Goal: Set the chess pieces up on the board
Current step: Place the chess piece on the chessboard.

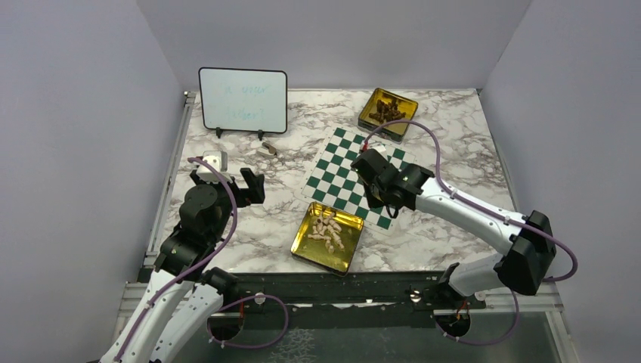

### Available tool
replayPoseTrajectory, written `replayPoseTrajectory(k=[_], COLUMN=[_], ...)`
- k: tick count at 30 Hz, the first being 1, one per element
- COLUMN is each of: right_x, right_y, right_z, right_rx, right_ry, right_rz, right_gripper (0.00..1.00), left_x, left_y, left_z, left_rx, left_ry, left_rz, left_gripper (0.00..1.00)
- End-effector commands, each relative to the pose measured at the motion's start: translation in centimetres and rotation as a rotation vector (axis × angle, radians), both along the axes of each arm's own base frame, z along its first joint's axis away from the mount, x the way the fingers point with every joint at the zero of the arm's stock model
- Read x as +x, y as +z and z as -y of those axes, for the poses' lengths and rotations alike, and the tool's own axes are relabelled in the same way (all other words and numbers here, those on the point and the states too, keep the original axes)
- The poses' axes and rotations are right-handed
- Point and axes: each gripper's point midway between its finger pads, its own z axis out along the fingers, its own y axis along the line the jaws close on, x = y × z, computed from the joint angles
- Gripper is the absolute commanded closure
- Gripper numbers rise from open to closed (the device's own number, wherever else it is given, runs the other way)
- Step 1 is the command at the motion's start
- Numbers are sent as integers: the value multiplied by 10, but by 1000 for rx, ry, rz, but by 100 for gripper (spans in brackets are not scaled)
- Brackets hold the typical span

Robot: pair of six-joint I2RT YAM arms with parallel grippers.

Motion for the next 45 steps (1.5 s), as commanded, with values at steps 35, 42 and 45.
replayPoseTrajectory(k=[35,42,45], right_x=[-10,-9,-8], right_y=[-107,-107,-105], right_z=[50,51,51], right_rx=[9,13,17], right_ry=[-157,-162,-167], right_rz=[-248,-239,-227], right_gripper=[80,80,80], left_x=[0,0,0], left_y=[4,4,3], left_z=[3,3,3], left_rx=[-4,-4,-4], left_ry=[-17,-18,-18], left_rz=[28,27,25], left_gripper=[1,1,1])
